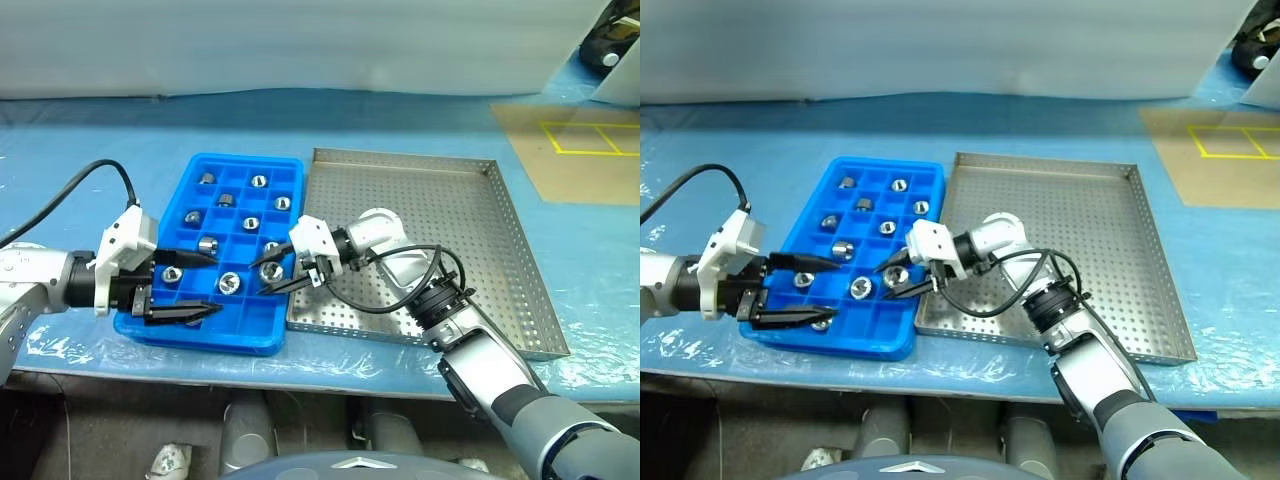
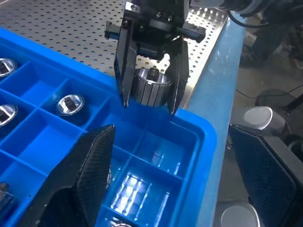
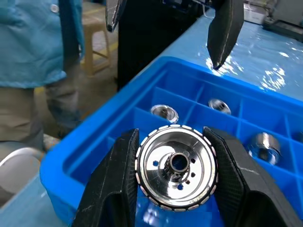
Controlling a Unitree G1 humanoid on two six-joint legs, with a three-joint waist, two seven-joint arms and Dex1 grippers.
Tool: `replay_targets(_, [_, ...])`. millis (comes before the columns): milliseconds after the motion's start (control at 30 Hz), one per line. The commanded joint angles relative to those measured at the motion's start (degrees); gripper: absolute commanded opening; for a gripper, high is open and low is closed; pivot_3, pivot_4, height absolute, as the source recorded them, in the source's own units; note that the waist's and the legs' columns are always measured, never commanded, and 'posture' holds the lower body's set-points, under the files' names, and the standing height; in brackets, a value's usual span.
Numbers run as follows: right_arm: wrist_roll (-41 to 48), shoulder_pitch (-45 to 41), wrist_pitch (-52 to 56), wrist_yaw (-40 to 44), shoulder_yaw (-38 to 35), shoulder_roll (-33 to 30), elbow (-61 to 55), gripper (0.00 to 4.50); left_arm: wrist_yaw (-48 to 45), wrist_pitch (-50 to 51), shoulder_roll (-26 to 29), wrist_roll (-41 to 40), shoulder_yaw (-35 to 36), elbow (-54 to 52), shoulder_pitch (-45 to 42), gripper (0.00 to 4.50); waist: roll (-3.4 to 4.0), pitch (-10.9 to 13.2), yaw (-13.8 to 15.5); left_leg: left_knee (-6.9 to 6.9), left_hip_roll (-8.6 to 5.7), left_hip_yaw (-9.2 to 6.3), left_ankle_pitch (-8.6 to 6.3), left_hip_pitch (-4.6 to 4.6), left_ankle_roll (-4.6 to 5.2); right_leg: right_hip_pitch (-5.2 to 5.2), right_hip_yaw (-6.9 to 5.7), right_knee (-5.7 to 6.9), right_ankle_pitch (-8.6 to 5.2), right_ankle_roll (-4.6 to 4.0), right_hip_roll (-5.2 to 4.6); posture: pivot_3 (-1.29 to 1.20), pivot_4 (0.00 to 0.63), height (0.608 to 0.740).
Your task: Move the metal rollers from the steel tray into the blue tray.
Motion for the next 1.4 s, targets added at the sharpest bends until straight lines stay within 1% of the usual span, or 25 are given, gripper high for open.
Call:
replay_targets(33, [1.01, -0.28, -0.92, 1.76, 1.12, 1.39, -0.91, 1.69, 1.97, 1.18, 0.74, -2.24, 4.56, -3.44, 2.20, 4.08, 0.00, 0.00, 0.29, 0.00, 0.01, 0.00, 0.00, 0.00, -0.01, -0.02, 0.00, 0.03, 0.00, 0.00, 0.01, 0.33, 0.150, 0.740])
replay_targets(200, [0.93, 0.71, -0.69, 3.48, 2.16, 1.69, -0.34, 1.69, 3.36, 1.82, 1.05, -3.85, 6.25, -4.95, 4.08, 4.08, 0.00, 0.00, 1.04, -0.02, 0.03, -0.07, 0.05, 0.00, -0.09, 0.01, -0.03, 0.09, 0.00, 0.00, 0.00, 0.34, 0.150, 0.740])
replay_targets(367, [-0.03, 0.23, -2.88, 3.35, 1.91, 2.01, 3.73, 1.69, 4.31, 1.85, 1.14, -4.55, 5.69, -5.09, 3.87, 4.08, -0.01, 0.00, 1.54, -0.03, 0.04, -0.08, 0.06, 0.00, -0.11, -0.01, -0.02, 0.09, 0.00, 0.00, 0.02, 0.34, 0.150, 0.740])
replay_targets(433, [-0.26, -0.08, -3.81, 3.46, 1.61, 1.78, 5.29, 2.44, 4.51, 1.68, 1.18, -4.71, 5.29, -4.91, 3.51, 4.08, -0.01, 0.00, 1.55, -0.02, 0.04, -0.08, 0.07, -0.02, -0.12, -0.02, -0.02, 0.08, 0.00, 0.00, 0.02, 0.34, 0.150, 0.740])
replay_targets(567, [-0.91, -0.59, -2.67, 2.71, 1.77, 1.60, 5.93, 3.64, 4.42, 1.25, 1.31, -4.66, 4.95, -4.45, 3.26, 4.08, -0.01, 0.00, 1.53, -0.01, 0.04, -0.08, 0.08, -0.02, -0.13, -0.02, -0.02, 0.07, 0.00, 0.00, 0.04, 0.33, 0.150, 0.740])
replay_targets(733, [-1.35, -0.59, -4.08, 2.39, 1.15, 0.95, 5.85, 3.64, 3.89, 0.32, 1.65, -3.95, 3.07, -2.84, 1.40, 4.08, -0.01, -0.01, 1.56, -0.01, 0.05, -0.08, 0.08, -0.01, -0.14, -0.02, -0.02, 0.08, 0.00, 0.00, 0.04, 0.31, 0.150, 0.740])
replay_targets(833, [-1.98, -1.57, -5.59, 0.47, -0.52, -0.52, 6.91, 3.64, 3.48, -0.78, 1.37, -3.41, 0.78, -1.70, -0.25, 4.08, -0.01, 0.00, 1.51, 0.00, 0.04, -0.08, 0.08, 0.00, -0.14, -0.01, -0.01, 0.11, 0.00, 0.00, 0.04, 0.27, 0.150, 0.740])
replay_targets(1067, [0.26, -2.32, -3.09, -1.43, -8.45, -10.34, 5.32, 3.64, 1.88, -4.81, -0.04, -0.39, -7.83, 4.02, -8.04, 4.08, -0.02, -0.02, 1.52, 0.11, 0.04, -0.07, 0.14, 0.01, -0.23, 0.07, -0.01, 0.15, 0.00, 0.00, 0.02, 0.18, 0.150, 0.740])
replay_targets(1133, [0.95, -1.76, -1.07, -2.90, -11.55, -14.18, 4.13, 3.64, 0.82, -6.76, -1.30, 1.59, -11.49, 7.55, -12.06, 4.08, -0.01, -0.01, 1.51, 0.17, 0.03, -0.06, 0.18, 0.02, -0.30, 0.08, 0.02, 0.16, 0.00, 0.00, 0.03, 0.14, 0.150, 0.740])
replay_targets(1233, [1.75, 0.19, 1.66, -4.82, -14.52, -18.15, 1.09, 3.64, -1.00, -9.15, -3.65, 3.81, -16.04, 11.91, -17.45, 4.08, -0.01, -0.02, 1.11, 0.23, 0.04, -0.06, 0.24, 0.02, -0.39, 0.08, 0.05, 0.19, 0.01, 0.01, 0.08, 0.07, 0.150, 0.740])
replay_targets(1400, [3.88, 8.39, 7.97, -8.91, -19.90, -24.38, -9.49, 3.64, -3.98, -13.37, -10.68, 8.78, -24.18, 21.44, -27.47, 4.08, -0.01, -0.03, 0.01, 0.29, 0.02, -0.06, 0.24, 0.01, -0.38, 0.12, 0.09, 0.18, 0.01, 0.02, 0.10, -0.04, 0.150, 0.740])
